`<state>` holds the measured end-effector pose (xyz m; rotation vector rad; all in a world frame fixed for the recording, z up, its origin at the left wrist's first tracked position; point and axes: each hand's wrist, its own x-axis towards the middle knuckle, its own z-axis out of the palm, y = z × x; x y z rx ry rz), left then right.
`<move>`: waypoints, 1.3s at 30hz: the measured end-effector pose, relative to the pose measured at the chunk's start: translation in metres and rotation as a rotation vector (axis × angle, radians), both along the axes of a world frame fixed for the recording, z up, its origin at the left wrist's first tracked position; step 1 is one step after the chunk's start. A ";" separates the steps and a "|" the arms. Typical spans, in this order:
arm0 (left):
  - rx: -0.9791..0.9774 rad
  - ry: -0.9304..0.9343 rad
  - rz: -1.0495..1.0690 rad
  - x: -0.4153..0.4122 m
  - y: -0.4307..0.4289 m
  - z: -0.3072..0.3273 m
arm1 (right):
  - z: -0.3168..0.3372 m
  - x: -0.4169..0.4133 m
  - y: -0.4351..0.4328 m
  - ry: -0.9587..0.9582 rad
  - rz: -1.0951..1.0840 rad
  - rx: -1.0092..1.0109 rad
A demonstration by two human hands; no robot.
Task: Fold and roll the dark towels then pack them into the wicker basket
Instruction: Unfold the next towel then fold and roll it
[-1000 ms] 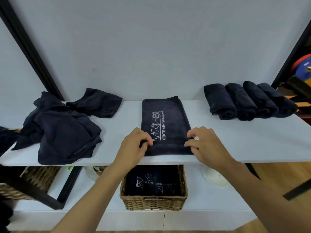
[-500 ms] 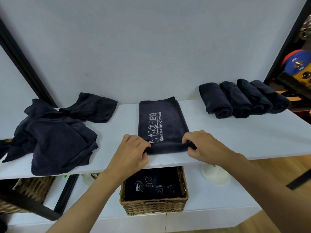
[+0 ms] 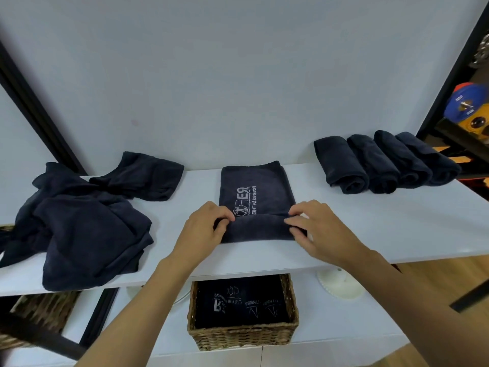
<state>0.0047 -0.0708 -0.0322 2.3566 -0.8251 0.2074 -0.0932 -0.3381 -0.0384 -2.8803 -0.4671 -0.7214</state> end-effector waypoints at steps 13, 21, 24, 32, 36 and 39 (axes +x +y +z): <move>0.073 0.070 -0.040 0.013 -0.005 0.013 | 0.025 0.024 -0.010 0.612 -0.107 0.686; -0.152 0.330 0.120 0.043 -0.018 0.016 | 0.009 0.047 -0.015 0.152 -0.135 0.345; -0.073 0.177 0.169 0.045 -0.025 0.012 | 0.000 0.042 -0.015 0.087 -0.035 0.109; 0.286 -0.323 -0.024 0.050 -0.010 -0.009 | 0.020 0.063 -0.021 0.419 -0.074 0.335; 0.158 0.107 -0.065 0.076 -0.014 0.012 | 0.026 0.085 -0.029 0.557 -0.096 0.635; 0.069 0.318 -0.096 0.094 -0.020 0.021 | 0.028 0.095 -0.029 0.578 -0.138 0.679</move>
